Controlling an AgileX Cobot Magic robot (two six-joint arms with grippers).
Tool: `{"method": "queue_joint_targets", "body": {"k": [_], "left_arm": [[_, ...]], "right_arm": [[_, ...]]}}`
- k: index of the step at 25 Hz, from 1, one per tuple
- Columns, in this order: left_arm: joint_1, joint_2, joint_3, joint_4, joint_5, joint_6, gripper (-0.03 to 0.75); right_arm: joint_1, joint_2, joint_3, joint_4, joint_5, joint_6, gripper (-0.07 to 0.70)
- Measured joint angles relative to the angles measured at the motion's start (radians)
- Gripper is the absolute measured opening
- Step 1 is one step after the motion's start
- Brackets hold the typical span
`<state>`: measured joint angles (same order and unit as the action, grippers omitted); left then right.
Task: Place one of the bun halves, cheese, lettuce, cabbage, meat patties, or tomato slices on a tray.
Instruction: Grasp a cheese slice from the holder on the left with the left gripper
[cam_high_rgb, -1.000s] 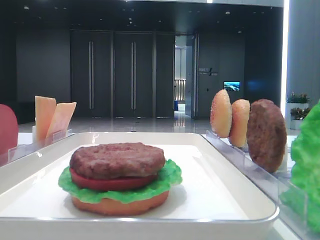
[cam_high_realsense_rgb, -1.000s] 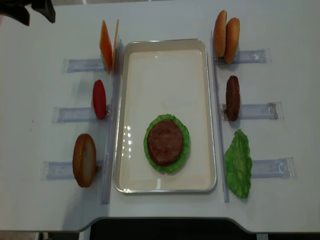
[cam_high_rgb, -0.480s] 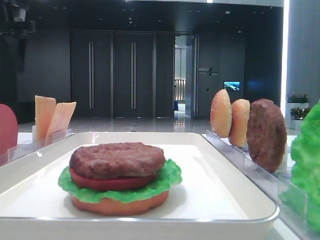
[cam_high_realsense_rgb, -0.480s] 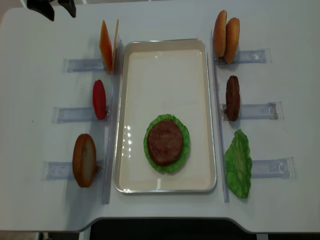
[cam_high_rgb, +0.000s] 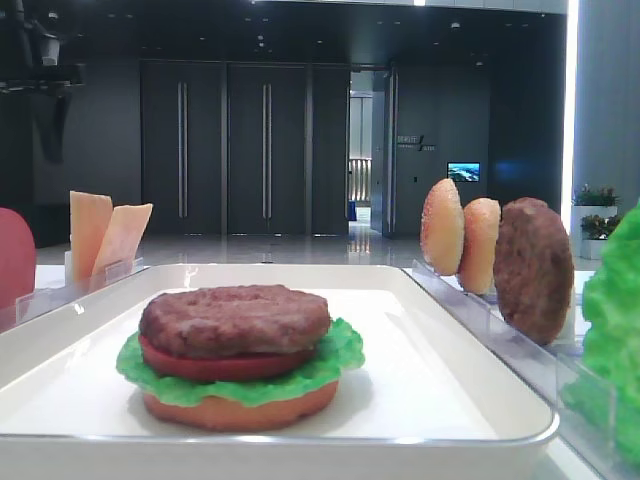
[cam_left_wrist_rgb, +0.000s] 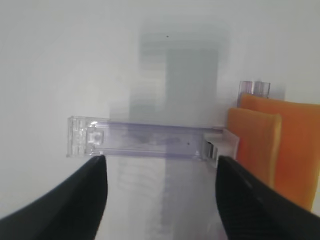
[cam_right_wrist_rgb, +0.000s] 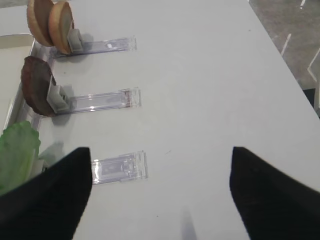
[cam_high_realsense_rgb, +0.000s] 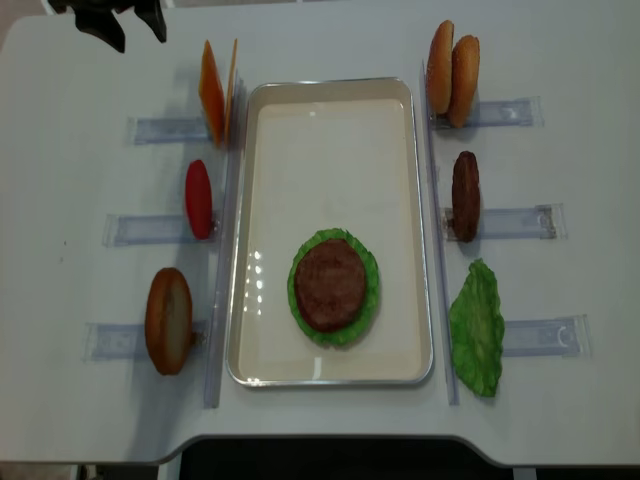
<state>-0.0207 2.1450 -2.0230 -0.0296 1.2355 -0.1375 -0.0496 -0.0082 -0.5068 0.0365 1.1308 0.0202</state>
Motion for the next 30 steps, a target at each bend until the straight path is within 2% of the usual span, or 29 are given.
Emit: {"method": "queue_joint_targets", "body": {"k": [13, 19, 24, 30], "left_arm": [[-0.171, 0.002, 0.000, 0.030, -0.001, -0.170, 0.517], [-0.238, 0.004, -0.033, 0.061, -0.006, -0.234, 0.517], [-0.274, 0.004, -0.039, 0.080, -0.007, -0.270, 0.517], [-0.281, 0.013, -0.039, 0.107, -0.006, -0.289, 0.517]], "right_arm": [[0.000, 0.000, 0.000, 0.000, 0.000, 0.000, 0.539], [0.000, 0.000, 0.000, 0.000, 0.000, -0.001, 0.539], [0.000, 0.000, 0.000, 0.000, 0.000, -0.001, 0.539], [0.000, 0.000, 0.000, 0.000, 0.000, -0.001, 0.539]]}}
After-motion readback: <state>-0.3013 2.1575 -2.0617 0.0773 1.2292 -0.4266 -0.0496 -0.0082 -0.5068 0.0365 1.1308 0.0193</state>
